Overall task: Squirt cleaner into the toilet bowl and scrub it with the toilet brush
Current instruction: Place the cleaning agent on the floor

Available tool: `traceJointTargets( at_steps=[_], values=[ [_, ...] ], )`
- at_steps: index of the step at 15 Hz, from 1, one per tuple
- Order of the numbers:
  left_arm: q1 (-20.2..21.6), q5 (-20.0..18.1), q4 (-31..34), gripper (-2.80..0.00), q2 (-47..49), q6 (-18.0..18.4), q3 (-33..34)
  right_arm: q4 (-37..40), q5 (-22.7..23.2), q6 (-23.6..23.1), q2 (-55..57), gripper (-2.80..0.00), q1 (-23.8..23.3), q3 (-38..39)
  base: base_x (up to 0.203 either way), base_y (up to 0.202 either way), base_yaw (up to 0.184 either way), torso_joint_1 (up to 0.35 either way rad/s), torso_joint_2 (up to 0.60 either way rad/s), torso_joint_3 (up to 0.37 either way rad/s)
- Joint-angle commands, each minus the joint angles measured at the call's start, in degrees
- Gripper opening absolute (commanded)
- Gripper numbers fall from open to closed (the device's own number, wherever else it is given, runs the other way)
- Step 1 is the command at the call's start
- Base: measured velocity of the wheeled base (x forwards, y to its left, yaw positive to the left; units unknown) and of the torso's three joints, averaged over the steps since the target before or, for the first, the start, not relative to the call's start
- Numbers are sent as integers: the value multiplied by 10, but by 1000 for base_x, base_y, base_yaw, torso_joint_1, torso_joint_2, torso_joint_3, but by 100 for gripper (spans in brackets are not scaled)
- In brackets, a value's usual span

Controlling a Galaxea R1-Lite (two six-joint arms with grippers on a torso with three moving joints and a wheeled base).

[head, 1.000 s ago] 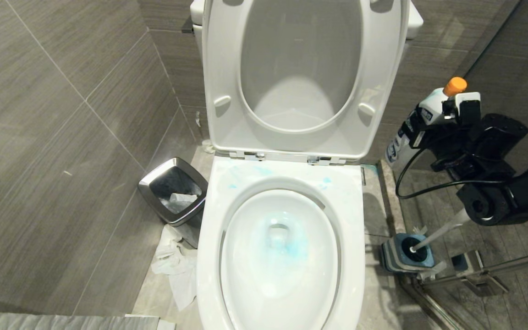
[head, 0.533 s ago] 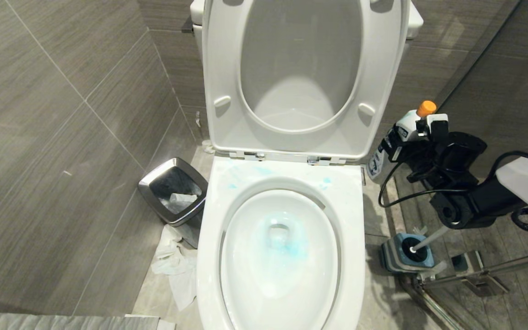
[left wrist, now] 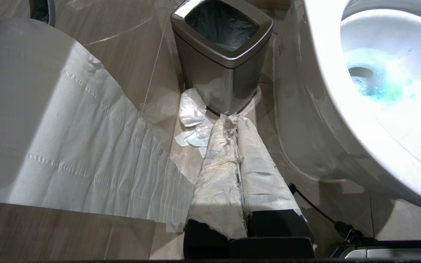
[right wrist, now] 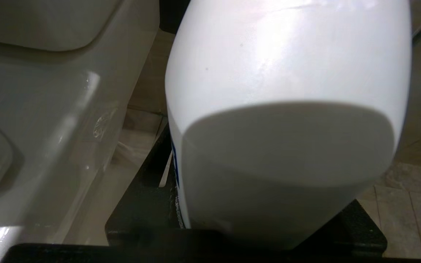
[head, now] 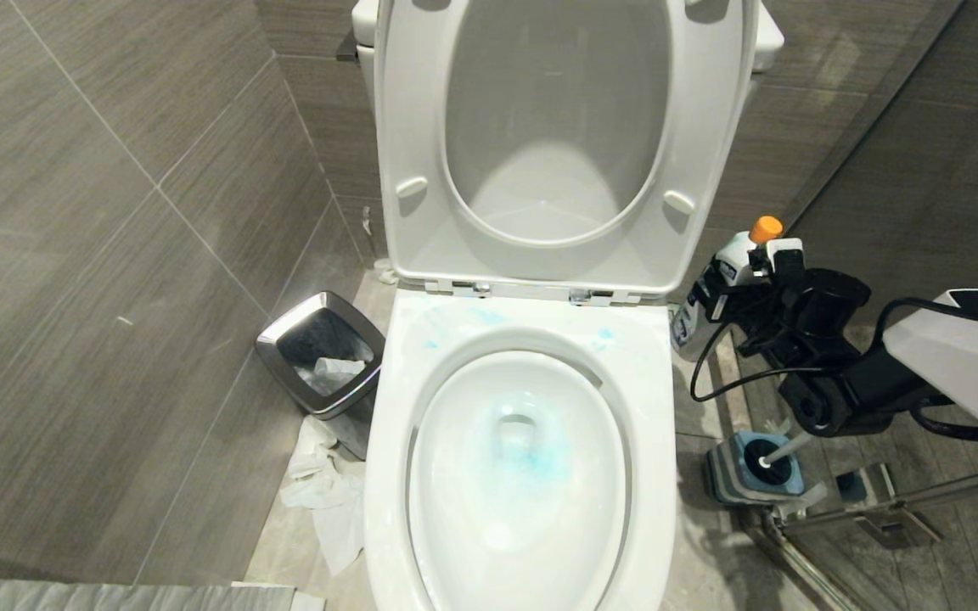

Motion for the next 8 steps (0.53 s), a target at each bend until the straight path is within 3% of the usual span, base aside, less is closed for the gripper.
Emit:
traceJointTargets(
  at_steps=[1, 8],
  values=[
    [0, 0, 0, -280, 0, -1, 1, -4, -1, -1, 24, -280, 0, -18, 0, 0, 0, 0, 0, 0],
    [0, 0, 0, -280, 0, 0, 1, -1, -1, -1, 60, -280, 0, -59, 0, 0, 0, 1, 2, -146]
  ],
)
